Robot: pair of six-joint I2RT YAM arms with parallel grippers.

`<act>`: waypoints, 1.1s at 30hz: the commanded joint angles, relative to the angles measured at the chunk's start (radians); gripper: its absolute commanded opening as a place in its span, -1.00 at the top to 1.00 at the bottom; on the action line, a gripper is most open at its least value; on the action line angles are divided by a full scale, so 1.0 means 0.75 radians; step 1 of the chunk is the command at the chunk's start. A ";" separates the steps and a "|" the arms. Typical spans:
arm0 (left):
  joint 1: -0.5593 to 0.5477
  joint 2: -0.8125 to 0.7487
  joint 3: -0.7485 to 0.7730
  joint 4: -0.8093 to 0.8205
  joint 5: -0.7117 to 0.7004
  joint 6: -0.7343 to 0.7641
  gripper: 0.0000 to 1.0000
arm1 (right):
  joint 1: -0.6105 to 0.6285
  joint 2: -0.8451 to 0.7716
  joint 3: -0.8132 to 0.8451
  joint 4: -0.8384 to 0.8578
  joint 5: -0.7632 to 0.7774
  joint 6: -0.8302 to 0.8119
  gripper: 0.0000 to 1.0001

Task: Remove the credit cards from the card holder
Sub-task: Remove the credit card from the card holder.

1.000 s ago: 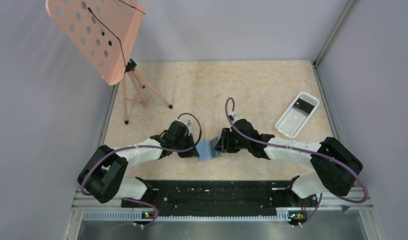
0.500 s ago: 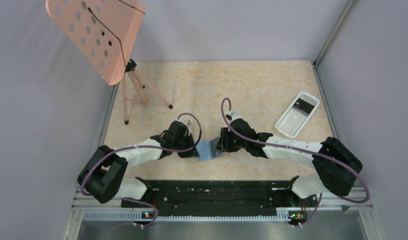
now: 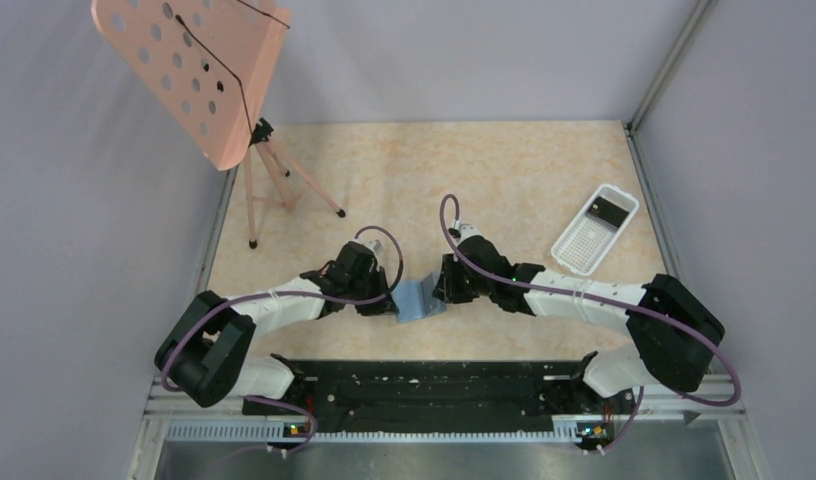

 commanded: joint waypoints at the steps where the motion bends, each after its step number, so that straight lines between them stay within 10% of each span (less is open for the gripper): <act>1: -0.014 0.000 -0.038 0.013 0.028 -0.005 0.67 | 0.026 -0.036 0.041 0.062 -0.035 0.003 0.61; 33: -0.012 -0.111 -0.007 -0.060 -0.056 -0.061 0.62 | 0.065 0.093 0.025 0.192 -0.099 0.057 0.20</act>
